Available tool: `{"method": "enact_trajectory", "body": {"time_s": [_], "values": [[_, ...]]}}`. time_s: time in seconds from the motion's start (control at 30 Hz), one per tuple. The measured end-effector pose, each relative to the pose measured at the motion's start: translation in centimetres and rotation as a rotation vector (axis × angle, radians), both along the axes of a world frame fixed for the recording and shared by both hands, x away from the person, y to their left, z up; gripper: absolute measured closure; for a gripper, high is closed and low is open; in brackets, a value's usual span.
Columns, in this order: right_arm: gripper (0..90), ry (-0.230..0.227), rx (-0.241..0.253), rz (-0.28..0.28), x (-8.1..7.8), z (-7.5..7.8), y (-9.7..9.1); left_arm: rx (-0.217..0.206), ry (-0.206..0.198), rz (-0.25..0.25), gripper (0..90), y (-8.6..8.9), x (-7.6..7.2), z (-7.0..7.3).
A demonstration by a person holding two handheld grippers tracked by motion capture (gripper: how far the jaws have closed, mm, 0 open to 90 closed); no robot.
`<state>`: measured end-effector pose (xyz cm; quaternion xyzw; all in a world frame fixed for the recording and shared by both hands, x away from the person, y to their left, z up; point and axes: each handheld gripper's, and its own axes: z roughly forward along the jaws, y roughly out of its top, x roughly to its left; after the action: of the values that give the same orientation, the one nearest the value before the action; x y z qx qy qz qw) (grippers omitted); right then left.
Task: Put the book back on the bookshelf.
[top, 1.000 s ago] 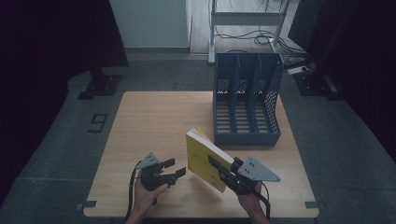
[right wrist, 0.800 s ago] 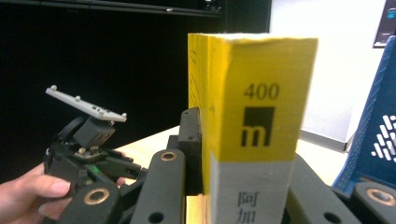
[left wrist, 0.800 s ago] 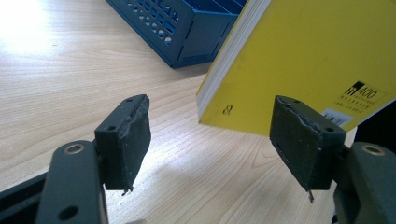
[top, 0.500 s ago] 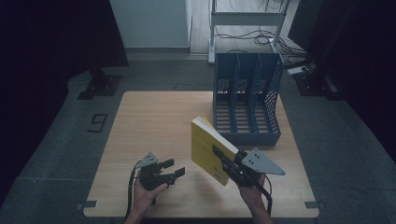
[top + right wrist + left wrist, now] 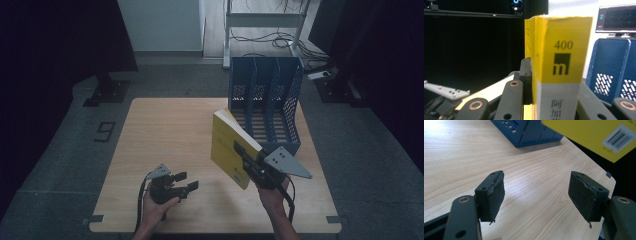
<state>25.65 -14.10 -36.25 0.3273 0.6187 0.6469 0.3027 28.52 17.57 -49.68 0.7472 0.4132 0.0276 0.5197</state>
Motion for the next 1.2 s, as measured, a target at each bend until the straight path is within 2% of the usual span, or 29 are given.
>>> {"method": "enact_trajectory", "body": {"time_s": [0.3,0.63,1.2], "values": [[75.0,-0.008,0.018,-0.029,0.7,0.8,-0.4,0.003,0.012,0.002,29.3,0.2,0.1,-0.1],[75.0,-0.012,0.007,-0.055,1.2,1.2,-0.7,0.011,0.020,-0.006,29.3,0.1,0.2,-0.2],[74.9,-0.009,0.034,-0.109,3.0,1.6,-1.0,0.021,0.039,-0.012,29.4,-0.2,0.3,-0.7]]}}
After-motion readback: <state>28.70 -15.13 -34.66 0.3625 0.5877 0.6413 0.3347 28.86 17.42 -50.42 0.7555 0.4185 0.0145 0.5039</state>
